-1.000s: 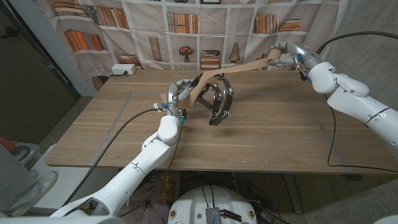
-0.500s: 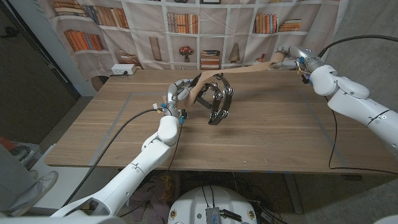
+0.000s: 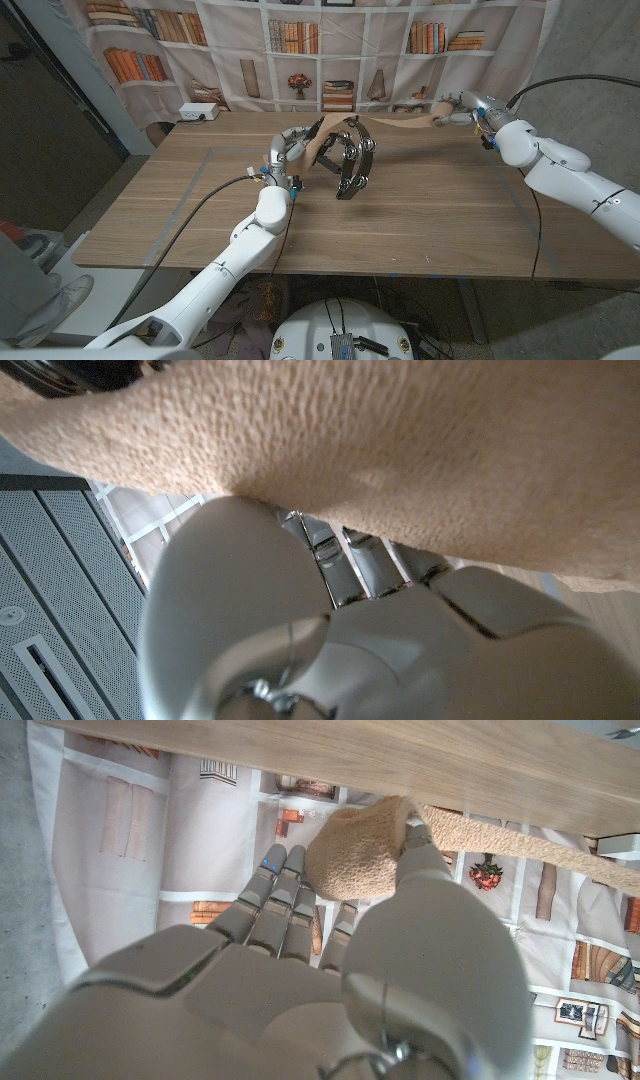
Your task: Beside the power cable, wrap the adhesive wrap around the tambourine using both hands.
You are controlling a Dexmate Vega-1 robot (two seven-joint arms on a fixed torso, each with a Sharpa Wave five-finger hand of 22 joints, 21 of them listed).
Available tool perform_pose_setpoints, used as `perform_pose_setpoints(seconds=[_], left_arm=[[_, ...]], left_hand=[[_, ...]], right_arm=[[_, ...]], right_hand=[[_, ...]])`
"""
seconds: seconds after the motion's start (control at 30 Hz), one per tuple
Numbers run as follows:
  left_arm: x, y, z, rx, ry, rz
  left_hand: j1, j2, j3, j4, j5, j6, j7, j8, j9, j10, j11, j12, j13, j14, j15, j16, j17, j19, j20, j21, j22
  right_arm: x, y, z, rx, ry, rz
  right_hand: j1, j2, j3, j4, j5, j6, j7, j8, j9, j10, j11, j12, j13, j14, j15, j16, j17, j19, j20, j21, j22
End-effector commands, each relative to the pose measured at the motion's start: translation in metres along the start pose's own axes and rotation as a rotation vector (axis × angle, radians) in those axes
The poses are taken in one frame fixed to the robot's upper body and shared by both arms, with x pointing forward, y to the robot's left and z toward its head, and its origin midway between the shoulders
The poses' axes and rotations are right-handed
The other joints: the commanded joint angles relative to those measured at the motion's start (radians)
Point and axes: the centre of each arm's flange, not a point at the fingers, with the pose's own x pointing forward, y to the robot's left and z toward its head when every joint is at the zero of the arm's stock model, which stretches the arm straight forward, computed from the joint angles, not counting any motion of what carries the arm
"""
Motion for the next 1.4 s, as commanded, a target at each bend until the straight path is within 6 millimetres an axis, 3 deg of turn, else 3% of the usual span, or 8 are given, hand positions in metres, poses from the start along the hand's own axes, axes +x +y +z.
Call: perform_pose_setpoints(seconds=[0.03,0.57,1.4], left_arm=[[0.010,-0.009,0.003,-0.047,-0.025,-0.007],[0.015,-0.013,0.006,-0.122,-0.038,0.033],[0.027,-0.009,0.022,-0.135,-0.071,0.067]], left_hand=[[-0.001,0.005,0.080,0.077,0.007,0.007,0.000,-0.003,0.000,0.002,-0.003,-0.002,0.006,0.047,-0.087,0.003,0.004,-0.002,-0.122,0.007,0.005],[-0.002,0.006,0.081,0.077,0.007,0.009,-0.001,-0.005,-0.001,0.002,-0.003,-0.003,0.006,0.046,-0.087,0.002,0.002,-0.004,-0.123,0.008,0.005],[-0.004,0.007,0.082,0.078,0.008,0.010,-0.004,-0.006,-0.001,0.002,-0.003,-0.005,0.007,0.041,-0.087,-0.002,-0.004,-0.011,-0.123,0.007,0.004]], right_arm=[[-0.021,0.021,0.008,0.047,-0.015,0.034],[-0.042,0.037,0.032,0.139,-0.056,0.031],[-0.085,0.085,0.072,0.286,-0.109,0.147]], right_hand=[[0.047,0.060,-0.004,0.000,0.000,0.012,-0.003,-0.004,0.005,0.254,-0.244,0.006,0.002,0.006,-0.191,-0.001,0.003,-0.003,-0.133,0.006,0.000],[0.045,0.059,-0.004,0.000,0.000,0.016,-0.001,-0.004,0.005,0.262,-0.243,0.006,0.004,0.008,-0.191,-0.003,0.002,-0.004,-0.130,0.010,-0.005],[0.040,0.059,-0.005,0.002,0.000,0.022,0.003,-0.004,0.005,0.272,-0.243,0.005,0.007,-0.001,-0.190,-0.014,-0.002,-0.015,-0.122,0.014,-0.014]])
